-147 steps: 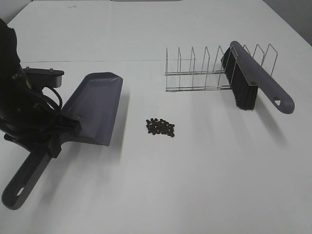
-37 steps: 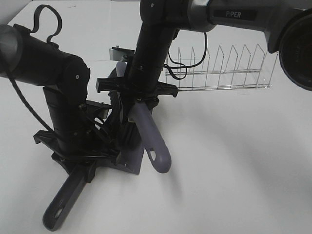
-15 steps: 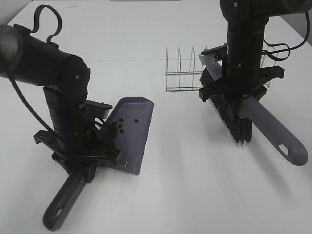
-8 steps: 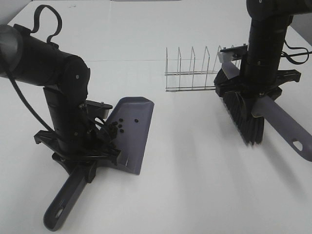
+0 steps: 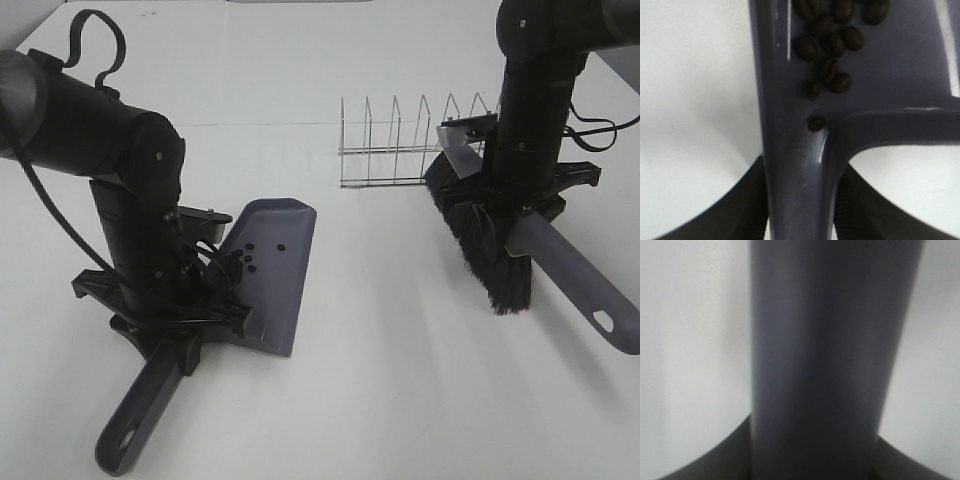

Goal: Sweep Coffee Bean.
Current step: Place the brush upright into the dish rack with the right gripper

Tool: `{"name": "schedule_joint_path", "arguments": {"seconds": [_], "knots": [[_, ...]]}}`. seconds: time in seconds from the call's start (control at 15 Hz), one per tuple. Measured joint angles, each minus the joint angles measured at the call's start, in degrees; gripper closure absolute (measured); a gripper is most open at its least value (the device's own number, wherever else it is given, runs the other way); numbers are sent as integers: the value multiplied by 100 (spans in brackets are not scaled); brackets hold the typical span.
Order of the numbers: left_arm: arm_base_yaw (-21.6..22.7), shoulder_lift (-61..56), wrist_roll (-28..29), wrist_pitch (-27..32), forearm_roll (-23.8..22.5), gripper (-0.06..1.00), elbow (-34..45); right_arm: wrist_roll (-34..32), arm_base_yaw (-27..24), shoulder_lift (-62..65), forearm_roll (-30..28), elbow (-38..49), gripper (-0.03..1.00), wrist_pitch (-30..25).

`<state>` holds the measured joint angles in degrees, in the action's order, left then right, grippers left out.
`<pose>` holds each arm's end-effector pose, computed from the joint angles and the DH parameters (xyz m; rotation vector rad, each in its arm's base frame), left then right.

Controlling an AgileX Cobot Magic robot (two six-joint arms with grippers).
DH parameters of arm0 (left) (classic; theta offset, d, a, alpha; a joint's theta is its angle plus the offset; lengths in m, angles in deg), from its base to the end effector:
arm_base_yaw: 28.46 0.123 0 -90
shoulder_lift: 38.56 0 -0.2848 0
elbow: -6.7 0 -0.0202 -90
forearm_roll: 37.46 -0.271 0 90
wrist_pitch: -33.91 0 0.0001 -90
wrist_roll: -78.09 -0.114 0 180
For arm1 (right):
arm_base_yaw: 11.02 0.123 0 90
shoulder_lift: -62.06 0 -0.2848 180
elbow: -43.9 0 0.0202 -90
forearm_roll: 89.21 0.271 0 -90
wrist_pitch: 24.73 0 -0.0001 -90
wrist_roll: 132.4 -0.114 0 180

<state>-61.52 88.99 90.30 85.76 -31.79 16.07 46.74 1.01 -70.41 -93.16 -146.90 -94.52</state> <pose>0.2938 -0.2018 0.0523 -0.4394 -2.9397 0.0127 0.4034 0.0784 0.0965 0.3313 -2.9287 0.1245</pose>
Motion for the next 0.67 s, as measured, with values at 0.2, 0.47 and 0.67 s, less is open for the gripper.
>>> {"name": "schedule_joint_path", "arguments": {"seconds": [0.2,0.47,0.67], "knots": [[0,0,0,0,0,62,0,0,0,-97,17,-223,67,34],[0,0,0,0,11,62,0,0,-17,-527,109,-940,67,-46],[0,0,0,0,11,62,0,0,-23,-756,126,-1324,67,-132]]}}
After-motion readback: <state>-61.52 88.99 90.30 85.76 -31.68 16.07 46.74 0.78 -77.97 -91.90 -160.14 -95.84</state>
